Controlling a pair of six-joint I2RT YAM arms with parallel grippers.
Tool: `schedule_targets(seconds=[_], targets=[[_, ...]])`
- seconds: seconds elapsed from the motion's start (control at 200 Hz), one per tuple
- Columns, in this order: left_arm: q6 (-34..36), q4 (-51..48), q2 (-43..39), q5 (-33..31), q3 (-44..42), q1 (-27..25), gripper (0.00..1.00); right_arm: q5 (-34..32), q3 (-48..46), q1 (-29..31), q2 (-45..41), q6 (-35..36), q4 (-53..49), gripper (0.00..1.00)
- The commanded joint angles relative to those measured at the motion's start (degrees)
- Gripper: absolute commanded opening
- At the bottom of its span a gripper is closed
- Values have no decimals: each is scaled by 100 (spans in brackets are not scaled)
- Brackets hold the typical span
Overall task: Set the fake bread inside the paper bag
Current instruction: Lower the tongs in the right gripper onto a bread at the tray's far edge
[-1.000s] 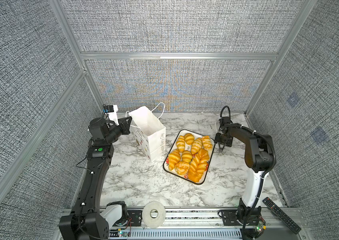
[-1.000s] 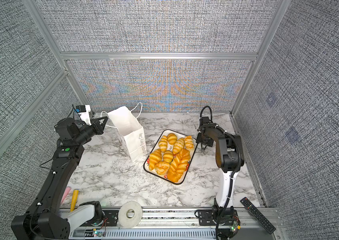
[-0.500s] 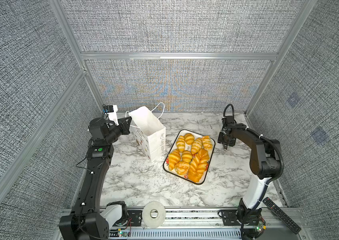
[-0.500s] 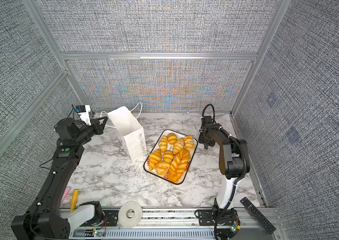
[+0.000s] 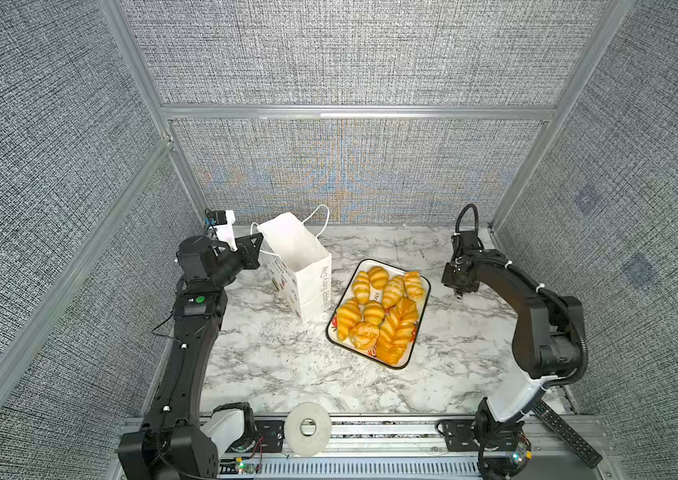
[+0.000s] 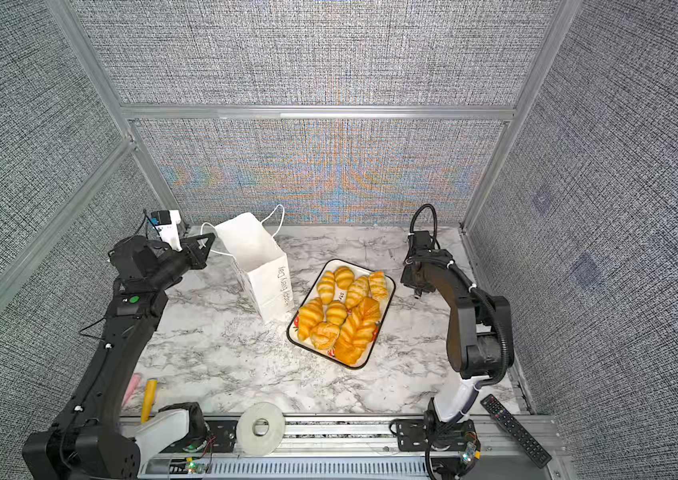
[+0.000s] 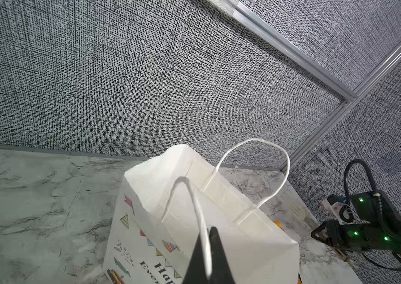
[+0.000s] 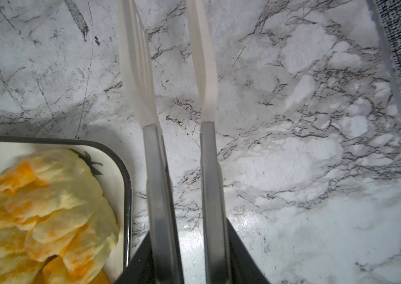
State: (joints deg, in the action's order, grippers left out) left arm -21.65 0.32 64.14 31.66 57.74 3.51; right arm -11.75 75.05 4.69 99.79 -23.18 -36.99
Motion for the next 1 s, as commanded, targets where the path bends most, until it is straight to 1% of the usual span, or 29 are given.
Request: schedule_targets(seconds=[0.0, 0.305, 0.475, 0.71, 0.995], targets=[[-6, 148, -28, 68, -8, 1, 0, -56, -40, 48, -231, -47, -64, 37], [-8, 153, -25, 86, -7, 5, 0, 264, -375, 462, -1184, 42, -492, 37], [-13, 153, -3, 79, -2, 2, 0, 582, -534, 686, -1619, 31, -679, 37], [-23, 181, 54, 116, -25, 1, 0, 709, -517, 1061, -1707, 133, -936, 37], [-32, 171, 92, 115, -14, 5, 0, 665, -596, 1208, -1635, 208, -1020, 39]])
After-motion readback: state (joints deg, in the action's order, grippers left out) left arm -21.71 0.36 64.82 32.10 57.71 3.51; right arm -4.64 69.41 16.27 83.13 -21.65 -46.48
